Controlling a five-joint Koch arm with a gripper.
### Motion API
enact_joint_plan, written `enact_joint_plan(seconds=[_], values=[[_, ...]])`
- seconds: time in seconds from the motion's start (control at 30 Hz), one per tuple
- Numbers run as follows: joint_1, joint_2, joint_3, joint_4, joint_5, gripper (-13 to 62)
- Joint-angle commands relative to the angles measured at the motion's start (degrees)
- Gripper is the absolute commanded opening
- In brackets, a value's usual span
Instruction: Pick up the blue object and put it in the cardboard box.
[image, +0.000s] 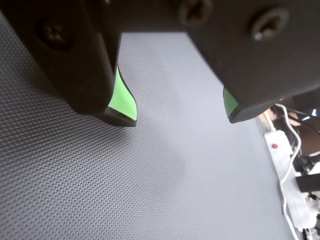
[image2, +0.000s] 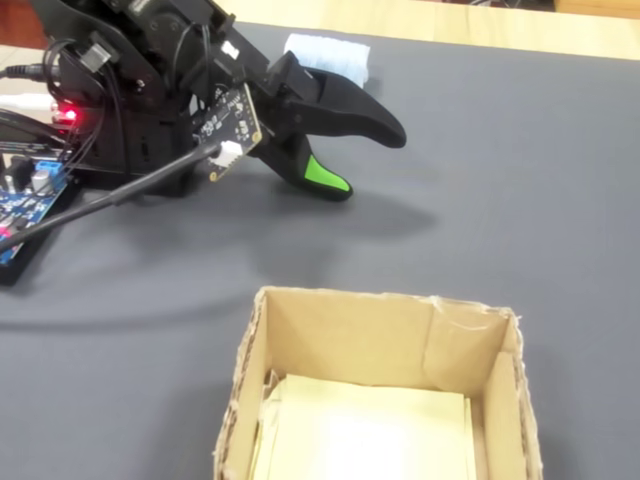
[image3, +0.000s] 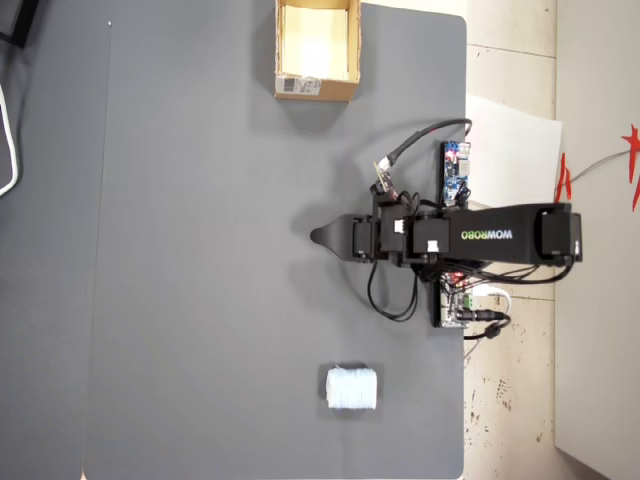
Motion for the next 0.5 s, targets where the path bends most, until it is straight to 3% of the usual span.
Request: enact_joint_plan(seconds=[0.0, 0.47], values=[[-0.79, 5.01, 2.20, 4.92, 1.32, 34.2], [-1.67, 4.92, 2.20, 5.45, 1.41, 33.8]])
